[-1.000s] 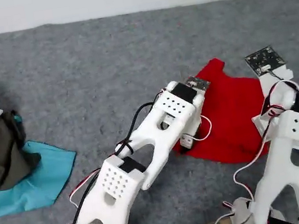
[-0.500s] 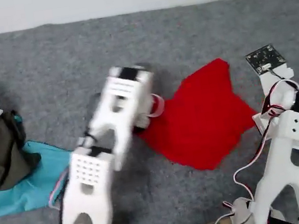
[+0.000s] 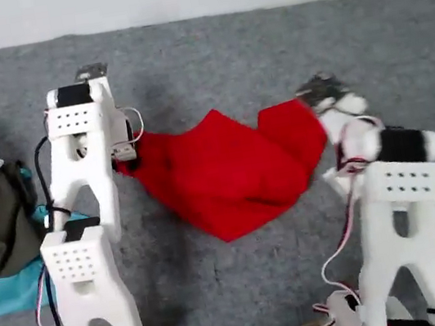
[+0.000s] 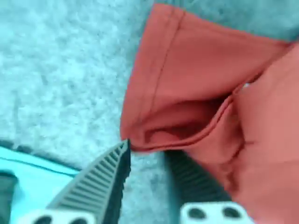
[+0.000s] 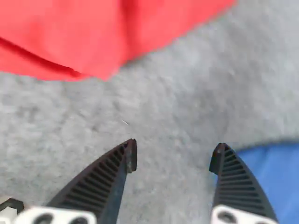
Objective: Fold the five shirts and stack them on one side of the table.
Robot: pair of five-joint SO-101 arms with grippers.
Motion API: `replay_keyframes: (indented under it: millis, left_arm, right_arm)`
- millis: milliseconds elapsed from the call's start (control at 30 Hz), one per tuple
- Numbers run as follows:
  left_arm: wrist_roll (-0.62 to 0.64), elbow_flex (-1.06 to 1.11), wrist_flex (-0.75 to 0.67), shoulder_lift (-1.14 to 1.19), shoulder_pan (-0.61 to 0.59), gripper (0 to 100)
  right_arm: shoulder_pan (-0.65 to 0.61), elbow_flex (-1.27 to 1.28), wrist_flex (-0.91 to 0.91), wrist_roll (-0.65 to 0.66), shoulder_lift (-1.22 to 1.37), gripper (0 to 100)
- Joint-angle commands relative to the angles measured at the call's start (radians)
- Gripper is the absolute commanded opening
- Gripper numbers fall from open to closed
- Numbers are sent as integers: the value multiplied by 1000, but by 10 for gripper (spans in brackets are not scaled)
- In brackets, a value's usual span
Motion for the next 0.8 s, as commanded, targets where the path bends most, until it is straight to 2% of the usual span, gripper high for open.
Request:
replay_keyframes:
  millis: [0, 233, 400, 600, 767]
  left_arm:
    - [-3, 27, 31, -153, -32, 196]
    - [-14, 191, 31, -342, -172, 227]
    - [-100, 361, 31, -506, -236, 225]
    - [-109, 484, 31, -631, -259, 225]
    - [-109, 549, 31, -660, -261, 224]
  right_arm:
    - [-88, -46, -15, -28, 51, 267]
    - [-122, -235, -73, -75, 378, 267]
    - [-163, -480, -16, -77, 624, 267]
    - [-254, -778, 101, -77, 855, 265]
    - [-259, -908, 108, -77, 1044, 263]
